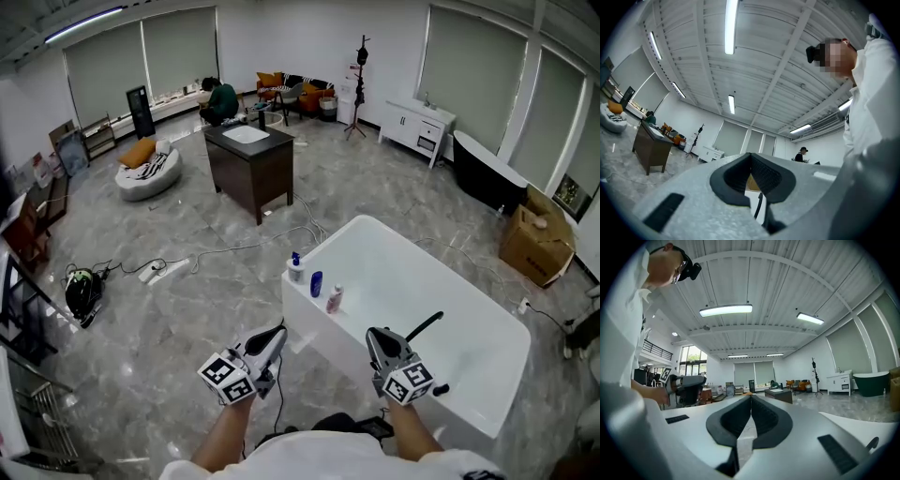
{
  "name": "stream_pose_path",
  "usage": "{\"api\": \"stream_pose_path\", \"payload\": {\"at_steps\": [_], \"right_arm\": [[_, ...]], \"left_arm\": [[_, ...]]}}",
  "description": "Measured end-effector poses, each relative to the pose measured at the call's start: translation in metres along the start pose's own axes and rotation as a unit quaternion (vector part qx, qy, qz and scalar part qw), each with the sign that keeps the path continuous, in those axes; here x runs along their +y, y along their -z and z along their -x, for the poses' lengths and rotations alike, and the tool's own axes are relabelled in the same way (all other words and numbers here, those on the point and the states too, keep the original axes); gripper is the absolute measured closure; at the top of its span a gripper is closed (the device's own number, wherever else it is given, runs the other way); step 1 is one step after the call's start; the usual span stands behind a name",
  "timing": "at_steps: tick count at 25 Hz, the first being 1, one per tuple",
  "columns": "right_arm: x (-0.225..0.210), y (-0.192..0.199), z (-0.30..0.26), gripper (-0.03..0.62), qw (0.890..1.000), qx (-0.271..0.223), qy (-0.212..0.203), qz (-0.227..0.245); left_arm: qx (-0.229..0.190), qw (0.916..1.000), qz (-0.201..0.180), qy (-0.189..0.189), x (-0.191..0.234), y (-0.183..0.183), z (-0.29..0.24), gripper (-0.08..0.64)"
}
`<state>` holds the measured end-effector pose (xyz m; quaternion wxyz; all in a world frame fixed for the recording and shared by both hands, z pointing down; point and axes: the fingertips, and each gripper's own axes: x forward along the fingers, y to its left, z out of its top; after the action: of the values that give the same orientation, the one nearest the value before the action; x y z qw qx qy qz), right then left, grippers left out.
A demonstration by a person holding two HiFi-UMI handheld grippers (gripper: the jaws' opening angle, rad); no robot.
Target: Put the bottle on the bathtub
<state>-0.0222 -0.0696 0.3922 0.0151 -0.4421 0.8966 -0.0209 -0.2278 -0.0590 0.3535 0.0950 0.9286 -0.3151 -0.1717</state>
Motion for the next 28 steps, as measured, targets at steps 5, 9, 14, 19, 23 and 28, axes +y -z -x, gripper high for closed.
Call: {"api": "stream_pose_path", "payload": {"at_steps": [5,9,14,19,23,28], "right_arm": [[0.008,-0.019,0.016,0.578,1.0,-0.022,-0.006,-0.004],[0.003,-0.026,0.05,0.578,0.999,-0.039,-0.013,-0.009],[-0.01,-0.025,0.114,0.578,0.999,-0.039,-0.012,-0.005],[-0.032,0.001,0.181,0.578,0.999,-0.018,0.028,-0.037],[-0.027,0.012,0.207,0.578,0.999,-0.025,0.021,-0.036],[-0.013,0.03,0.229,0.578,0.998,-0.002,0.019,-0.063]], "left_arm": [[-0.024,0.9997,-0.001,-0.002,-0.025,-0.009,0.009,0.543],[-0.011,0.9998,-0.011,-0.015,-0.051,-0.002,0.003,0.543],[0.023,0.9994,-0.026,-0.004,-0.098,0.033,-0.011,0.543],[0.037,0.9992,-0.01,-0.009,-0.152,0.075,-0.014,0.543],[0.065,0.9973,-0.027,-0.023,-0.175,0.092,-0.009,0.543],[0.065,0.9977,0.0,-0.02,-0.194,0.103,0.004,0.543]]}}
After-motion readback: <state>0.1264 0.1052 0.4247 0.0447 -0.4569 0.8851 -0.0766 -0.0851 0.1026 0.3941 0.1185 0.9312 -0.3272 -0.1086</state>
